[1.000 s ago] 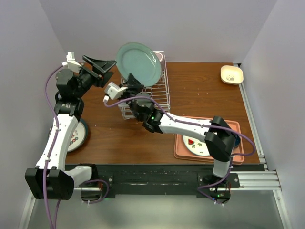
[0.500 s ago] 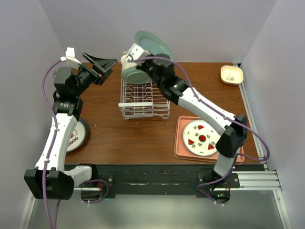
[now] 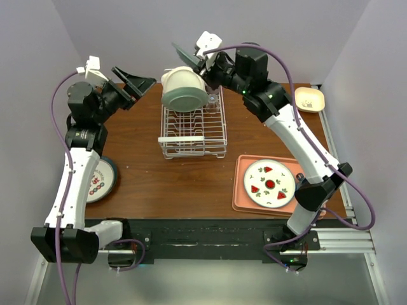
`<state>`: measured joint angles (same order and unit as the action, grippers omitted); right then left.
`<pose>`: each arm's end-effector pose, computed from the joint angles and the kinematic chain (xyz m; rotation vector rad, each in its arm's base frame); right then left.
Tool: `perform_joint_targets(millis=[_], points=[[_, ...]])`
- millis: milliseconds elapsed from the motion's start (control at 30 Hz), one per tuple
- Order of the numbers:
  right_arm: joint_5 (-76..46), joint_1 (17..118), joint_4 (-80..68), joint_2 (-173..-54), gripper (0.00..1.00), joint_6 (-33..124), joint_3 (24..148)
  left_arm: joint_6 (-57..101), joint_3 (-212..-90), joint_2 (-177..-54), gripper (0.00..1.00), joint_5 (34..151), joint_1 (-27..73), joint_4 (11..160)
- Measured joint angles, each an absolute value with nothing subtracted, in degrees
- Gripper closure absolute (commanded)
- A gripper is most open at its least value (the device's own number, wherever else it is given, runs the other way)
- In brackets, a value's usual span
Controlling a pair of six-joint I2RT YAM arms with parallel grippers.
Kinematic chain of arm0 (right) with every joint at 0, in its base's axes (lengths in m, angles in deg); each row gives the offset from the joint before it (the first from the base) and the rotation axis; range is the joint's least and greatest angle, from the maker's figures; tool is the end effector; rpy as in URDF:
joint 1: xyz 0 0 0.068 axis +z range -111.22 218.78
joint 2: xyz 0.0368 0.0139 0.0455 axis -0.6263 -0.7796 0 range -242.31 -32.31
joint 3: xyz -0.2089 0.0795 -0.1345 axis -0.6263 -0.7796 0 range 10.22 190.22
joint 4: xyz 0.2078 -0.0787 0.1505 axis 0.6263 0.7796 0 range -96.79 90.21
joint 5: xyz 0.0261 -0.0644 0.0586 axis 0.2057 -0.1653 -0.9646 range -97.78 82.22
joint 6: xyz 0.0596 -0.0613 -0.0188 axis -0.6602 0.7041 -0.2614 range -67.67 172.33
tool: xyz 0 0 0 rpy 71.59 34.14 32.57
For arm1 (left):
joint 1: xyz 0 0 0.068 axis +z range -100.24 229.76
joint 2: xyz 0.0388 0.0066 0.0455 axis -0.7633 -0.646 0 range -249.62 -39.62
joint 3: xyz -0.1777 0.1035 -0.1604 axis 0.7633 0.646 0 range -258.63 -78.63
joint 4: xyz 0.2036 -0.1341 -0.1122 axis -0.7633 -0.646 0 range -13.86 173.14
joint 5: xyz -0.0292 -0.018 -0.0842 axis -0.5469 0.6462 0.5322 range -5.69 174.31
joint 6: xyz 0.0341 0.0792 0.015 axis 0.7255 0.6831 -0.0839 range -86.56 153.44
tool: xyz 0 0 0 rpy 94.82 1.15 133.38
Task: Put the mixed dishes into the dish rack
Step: Insert the plate into the dish rack
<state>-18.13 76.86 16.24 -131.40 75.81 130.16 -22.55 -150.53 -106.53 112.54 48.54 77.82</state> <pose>0.3255 0.2728 0.5021 -0.9461 1.3136 0.3421 0.3091 -0.0434 0.4258 -0.3928 1.6556 -1.1502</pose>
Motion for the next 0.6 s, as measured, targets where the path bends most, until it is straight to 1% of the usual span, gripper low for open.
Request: perform_joint_targets(millis=[267, 333, 500, 600], points=[[-33.48, 74.20, 26.99, -132.88, 1.00, 72.34, 136.89, -12.36, -154.05, -106.47, 0.00, 104.28, 48.61, 68.84], [-36.49, 73.94, 28.74, -133.78, 1.00, 72.29, 138.31, -10.39, -154.05, -106.47, 0.03, 103.08, 48.61, 67.13], [-41.85, 73.85, 31.43, -136.99, 1.00, 72.31, 139.75, -7.33, -153.96, -106.49, 0.07, 105.00, 48.61, 66.39], [-43.73, 73.87, 32.54, -138.94, 1.00, 72.34, 139.21, -6.26, -153.48, -106.60, 0.08, 107.45, 48.54, 66.33]])
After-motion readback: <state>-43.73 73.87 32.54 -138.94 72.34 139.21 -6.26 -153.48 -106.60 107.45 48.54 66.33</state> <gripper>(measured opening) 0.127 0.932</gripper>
